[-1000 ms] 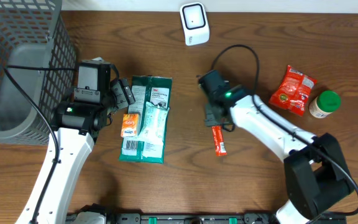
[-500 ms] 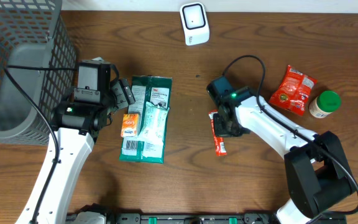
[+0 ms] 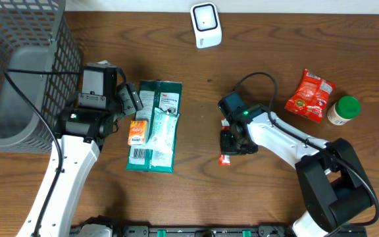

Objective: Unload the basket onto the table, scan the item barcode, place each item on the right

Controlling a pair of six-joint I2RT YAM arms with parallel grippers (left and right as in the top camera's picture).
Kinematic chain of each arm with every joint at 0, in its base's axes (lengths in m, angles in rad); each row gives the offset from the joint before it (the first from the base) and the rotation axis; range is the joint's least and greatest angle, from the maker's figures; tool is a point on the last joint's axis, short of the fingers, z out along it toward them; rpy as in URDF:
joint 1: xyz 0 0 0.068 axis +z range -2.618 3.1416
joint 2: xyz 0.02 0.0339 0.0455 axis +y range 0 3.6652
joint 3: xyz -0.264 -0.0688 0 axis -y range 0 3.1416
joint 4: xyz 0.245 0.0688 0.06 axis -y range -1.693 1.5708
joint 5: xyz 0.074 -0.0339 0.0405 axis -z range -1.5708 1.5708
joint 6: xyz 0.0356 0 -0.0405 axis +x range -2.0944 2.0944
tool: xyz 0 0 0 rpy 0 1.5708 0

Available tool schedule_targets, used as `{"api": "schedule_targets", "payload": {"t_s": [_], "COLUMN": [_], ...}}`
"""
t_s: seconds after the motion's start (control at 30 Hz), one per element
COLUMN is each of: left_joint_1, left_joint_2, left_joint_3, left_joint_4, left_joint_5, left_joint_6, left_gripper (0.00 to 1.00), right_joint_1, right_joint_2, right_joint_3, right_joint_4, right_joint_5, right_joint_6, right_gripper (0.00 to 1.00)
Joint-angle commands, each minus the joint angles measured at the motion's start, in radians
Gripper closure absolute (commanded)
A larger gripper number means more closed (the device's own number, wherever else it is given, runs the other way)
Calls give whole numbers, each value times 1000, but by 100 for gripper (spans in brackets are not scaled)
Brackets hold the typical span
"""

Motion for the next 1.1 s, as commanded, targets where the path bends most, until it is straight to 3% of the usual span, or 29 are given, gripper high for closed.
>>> {"api": "schedule_targets", "payload": {"t_s": [0.0, 0.2, 0.37, 0.47, 0.5, 0.63, 0.73, 1.07], "left_joint_1": [4, 4, 4, 4, 4, 4, 4, 4], "left_joint_2": [4, 4, 4, 4, 4, 4, 4, 4], "left_joint_3": [4, 4, 4, 4, 4, 4, 4, 4], "left_joint_4": [0, 0, 0, 0, 0, 0, 0, 0], "left_joint_5": [-10, -10, -10, -10, -10, -10, -10, -10], "left_joint_6": [9, 9, 9, 9, 9, 9, 9, 9], "left_gripper": [16, 16, 16, 16, 16, 16, 16, 16], "right_joint_1": [-37, -116, -172, -198, -207, -225, -223, -213], "right_joint_2": [-5, -7, -7, -7, -7, -7, -6, -6], "right_joint_3": [-3, 56, 150, 212, 230, 242, 241, 241], "right_joint_4": [-7, -105, -180, -206, -204, -164, -150, -150], "right_joint_5": [-13, -12, -20, -19, -19, -19, -19, -19], "right_joint_6": [6, -79, -111, -131, -156, -177, -177, -177], "right_gripper": [95, 70, 60, 48, 38, 24, 1, 1]}}
